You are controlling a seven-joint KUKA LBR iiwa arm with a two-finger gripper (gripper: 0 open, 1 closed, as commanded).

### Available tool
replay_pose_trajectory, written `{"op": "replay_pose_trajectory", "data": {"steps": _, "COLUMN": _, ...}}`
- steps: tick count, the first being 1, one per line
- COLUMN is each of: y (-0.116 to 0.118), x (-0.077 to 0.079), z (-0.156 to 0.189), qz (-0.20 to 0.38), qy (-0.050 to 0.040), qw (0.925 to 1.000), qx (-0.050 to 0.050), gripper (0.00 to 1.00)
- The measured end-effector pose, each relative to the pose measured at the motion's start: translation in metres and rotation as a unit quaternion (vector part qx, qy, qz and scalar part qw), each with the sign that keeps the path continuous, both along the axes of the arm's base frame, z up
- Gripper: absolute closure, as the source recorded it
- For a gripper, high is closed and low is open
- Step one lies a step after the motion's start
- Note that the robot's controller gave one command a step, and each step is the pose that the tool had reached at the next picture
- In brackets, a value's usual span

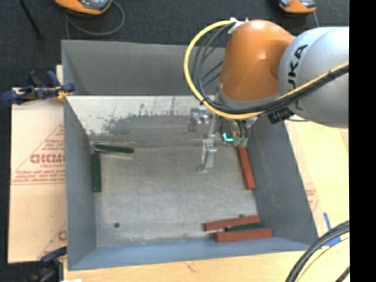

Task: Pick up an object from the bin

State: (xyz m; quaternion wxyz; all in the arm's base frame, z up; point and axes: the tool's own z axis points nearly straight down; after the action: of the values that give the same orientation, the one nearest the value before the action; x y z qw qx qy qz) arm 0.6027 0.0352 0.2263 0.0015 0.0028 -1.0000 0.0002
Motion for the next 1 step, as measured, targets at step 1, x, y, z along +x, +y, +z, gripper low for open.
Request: {"op": "replay_pose_trajectory", "data": {"steps": 1, "y": 0.0804, "x": 0.0293, "z": -0.1605, "qz": -0.056, "qy": 0.0000, "qw": 0.9984, "qx": 0.001, "gripper": 0.00}}
